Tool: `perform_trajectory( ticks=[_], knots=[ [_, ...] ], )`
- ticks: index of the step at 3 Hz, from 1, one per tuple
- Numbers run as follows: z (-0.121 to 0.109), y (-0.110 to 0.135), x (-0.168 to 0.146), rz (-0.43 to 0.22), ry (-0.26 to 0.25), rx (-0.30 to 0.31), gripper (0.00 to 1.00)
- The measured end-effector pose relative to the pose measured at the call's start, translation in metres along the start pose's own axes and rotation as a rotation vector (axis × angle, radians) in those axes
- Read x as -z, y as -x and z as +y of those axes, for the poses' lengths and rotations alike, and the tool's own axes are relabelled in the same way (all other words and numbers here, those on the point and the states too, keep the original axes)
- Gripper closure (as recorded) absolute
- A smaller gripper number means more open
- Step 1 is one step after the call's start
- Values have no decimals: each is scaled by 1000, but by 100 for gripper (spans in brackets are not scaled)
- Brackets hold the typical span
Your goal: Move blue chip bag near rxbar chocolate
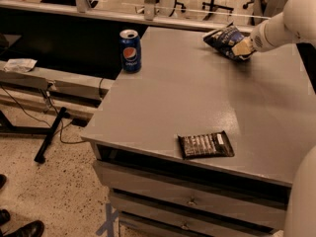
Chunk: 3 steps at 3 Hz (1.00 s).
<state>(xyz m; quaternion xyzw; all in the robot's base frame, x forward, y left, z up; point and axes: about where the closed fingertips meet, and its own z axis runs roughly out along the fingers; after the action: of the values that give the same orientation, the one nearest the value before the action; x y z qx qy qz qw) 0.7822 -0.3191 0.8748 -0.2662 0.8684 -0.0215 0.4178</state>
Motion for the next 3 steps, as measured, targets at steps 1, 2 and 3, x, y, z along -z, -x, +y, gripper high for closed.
perform_trajectory(
  ticks=[1, 2, 3],
  knots=[
    [13, 12, 40, -43, 29, 47, 96],
    [66, 19, 100, -106, 187, 132, 100],
    [117, 15, 130, -136, 350, 194, 100]
  ],
)
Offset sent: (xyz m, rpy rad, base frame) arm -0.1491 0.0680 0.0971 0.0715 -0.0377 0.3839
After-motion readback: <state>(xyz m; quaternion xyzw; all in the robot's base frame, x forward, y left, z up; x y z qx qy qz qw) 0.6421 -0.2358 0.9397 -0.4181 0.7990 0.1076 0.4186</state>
